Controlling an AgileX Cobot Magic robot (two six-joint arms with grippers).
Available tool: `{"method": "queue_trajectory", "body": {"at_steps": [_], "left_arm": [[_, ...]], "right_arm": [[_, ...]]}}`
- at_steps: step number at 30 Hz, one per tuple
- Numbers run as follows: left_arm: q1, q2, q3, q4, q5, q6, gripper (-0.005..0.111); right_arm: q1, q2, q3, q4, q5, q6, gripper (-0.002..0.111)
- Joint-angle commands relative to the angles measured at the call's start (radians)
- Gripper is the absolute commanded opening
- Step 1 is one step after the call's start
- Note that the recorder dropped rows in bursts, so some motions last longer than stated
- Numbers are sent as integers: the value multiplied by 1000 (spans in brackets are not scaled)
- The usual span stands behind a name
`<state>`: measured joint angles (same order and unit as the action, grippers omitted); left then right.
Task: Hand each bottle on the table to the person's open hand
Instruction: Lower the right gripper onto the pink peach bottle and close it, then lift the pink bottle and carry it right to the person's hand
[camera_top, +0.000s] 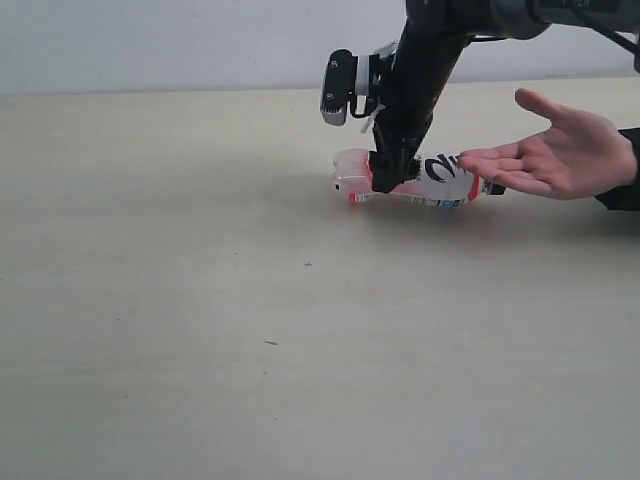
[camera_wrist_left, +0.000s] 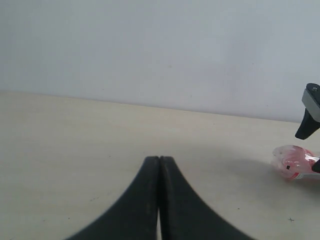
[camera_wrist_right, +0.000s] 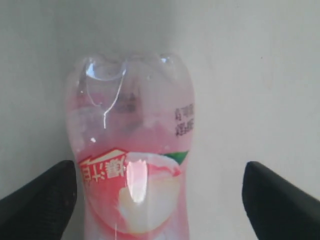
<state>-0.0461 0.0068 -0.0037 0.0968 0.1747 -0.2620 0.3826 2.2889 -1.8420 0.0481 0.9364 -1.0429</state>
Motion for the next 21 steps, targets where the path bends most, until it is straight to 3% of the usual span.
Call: {"method": "queue_trajectory", "body": {"at_steps": [1, 11, 14, 20, 21], "left_arm": [[4, -7, 4, -7, -4, 1, 0], [4, -7, 4, -7, -4, 1, 0], [4, -7, 4, -7, -4, 1, 0], [4, -7, 4, -7, -4, 1, 0], [4, -7, 4, -7, -4, 1, 0]], "right_arm": [[1, 24, -7, -8, -11, -9, 85], [1, 68, -7, -6, -49, 0, 80], [1, 68, -7, -12, -32, 67, 61], [1, 65, -7, -18, -36, 128, 0], [1, 63, -7, -18, -44, 130, 0]]}}
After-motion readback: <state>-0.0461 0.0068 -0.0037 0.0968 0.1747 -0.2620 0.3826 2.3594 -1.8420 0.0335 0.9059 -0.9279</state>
